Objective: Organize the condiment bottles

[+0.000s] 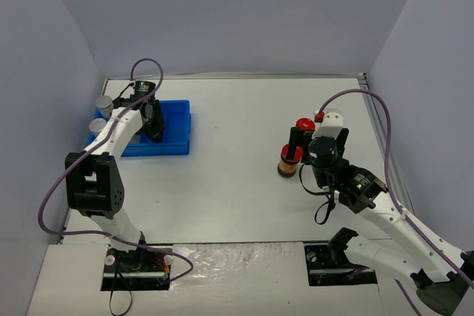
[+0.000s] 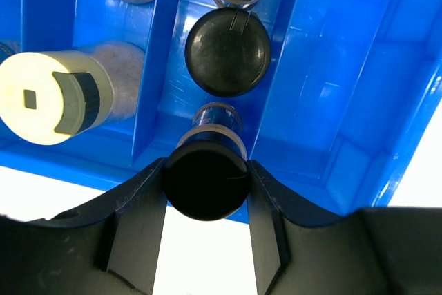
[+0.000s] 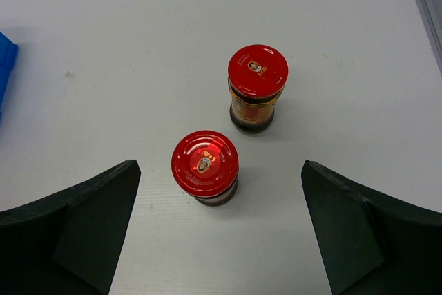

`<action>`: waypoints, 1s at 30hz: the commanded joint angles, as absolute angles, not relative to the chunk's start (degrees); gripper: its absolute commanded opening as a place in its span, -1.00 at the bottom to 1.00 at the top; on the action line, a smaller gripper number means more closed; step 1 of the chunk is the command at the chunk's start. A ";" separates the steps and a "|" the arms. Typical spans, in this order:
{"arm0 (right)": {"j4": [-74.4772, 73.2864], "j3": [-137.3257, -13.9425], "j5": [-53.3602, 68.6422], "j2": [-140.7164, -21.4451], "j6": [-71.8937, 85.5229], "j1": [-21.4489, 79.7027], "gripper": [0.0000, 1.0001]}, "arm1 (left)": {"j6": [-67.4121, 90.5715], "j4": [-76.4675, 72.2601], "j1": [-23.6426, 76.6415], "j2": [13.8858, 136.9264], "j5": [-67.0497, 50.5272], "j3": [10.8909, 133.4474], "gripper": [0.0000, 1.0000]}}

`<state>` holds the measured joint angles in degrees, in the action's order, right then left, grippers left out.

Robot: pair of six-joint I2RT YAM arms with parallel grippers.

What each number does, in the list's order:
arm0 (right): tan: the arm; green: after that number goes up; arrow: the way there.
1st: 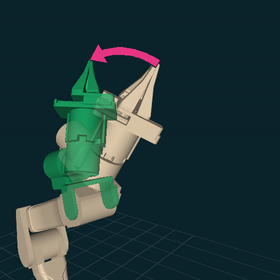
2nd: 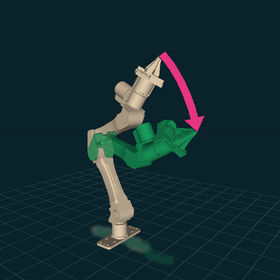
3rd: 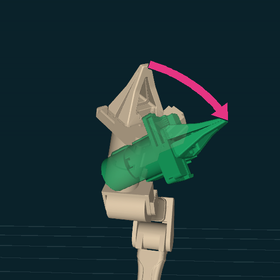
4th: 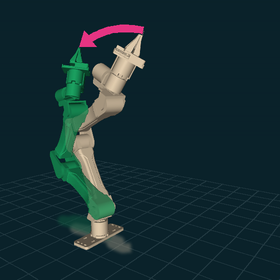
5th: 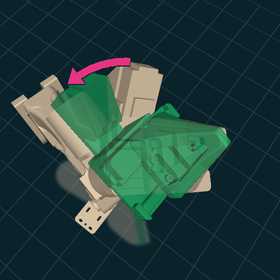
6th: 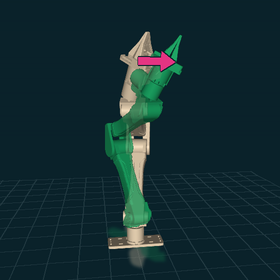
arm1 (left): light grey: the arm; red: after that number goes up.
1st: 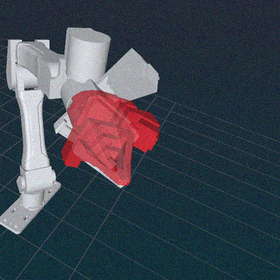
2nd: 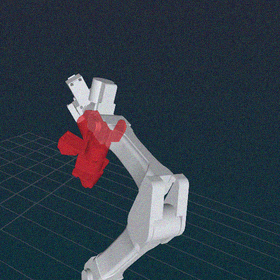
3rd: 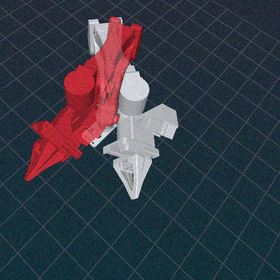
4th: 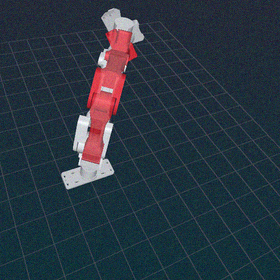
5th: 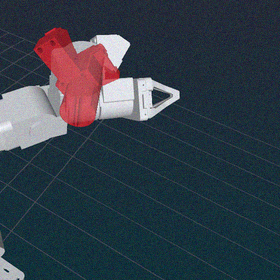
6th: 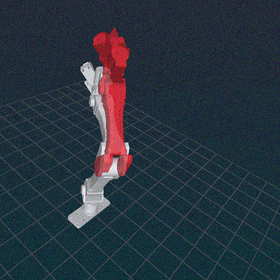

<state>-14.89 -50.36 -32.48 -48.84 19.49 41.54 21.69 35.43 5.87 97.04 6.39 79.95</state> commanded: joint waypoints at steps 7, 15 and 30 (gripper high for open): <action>-11.43 -49.30 -32.47 -47.46 20.96 41.00 1.00 | 21.76 31.55 5.31 97.52 7.74 80.16 -0.16; -11.57 -48.78 -32.14 -46.79 21.33 40.96 1.00 | 22.32 31.61 5.27 97.50 7.65 79.80 0.32; -11.71 -52.21 -32.89 -46.76 19.43 40.96 1.00 | 22.63 35.50 13.34 82.56 5.01 81.63 0.91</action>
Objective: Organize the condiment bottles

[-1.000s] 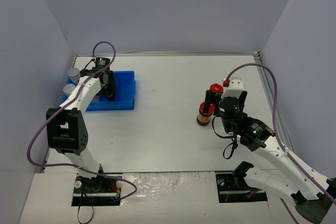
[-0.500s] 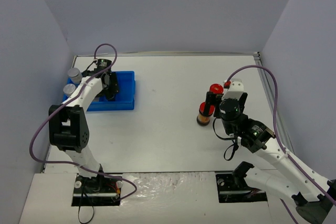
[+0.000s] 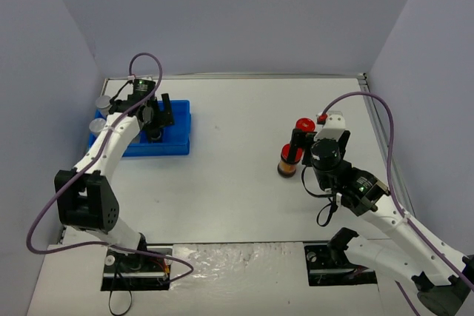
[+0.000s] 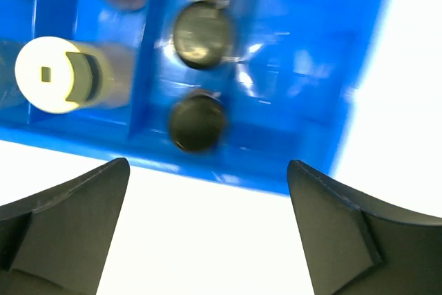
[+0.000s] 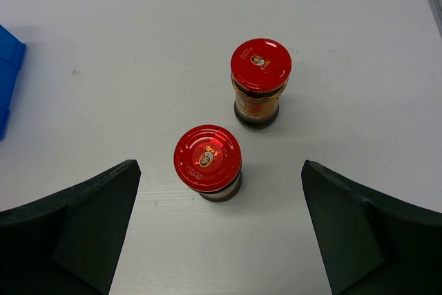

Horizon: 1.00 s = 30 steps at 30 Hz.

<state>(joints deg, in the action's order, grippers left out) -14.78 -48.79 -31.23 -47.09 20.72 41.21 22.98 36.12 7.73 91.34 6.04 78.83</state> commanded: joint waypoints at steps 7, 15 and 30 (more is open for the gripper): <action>-12.28 -55.06 -33.85 -46.88 17.85 40.87 1.00 | 18.78 21.95 30.88 77.58 -3.24 76.06 0.94; -17.90 -58.70 -40.87 -47.84 20.52 40.49 1.00 | 14.95 5.95 48.23 82.99 -7.96 73.27 0.94; -27.70 -60.21 -47.02 -44.08 28.13 39.37 1.00 | 12.06 -4.42 58.80 103.54 -5.81 86.49 0.94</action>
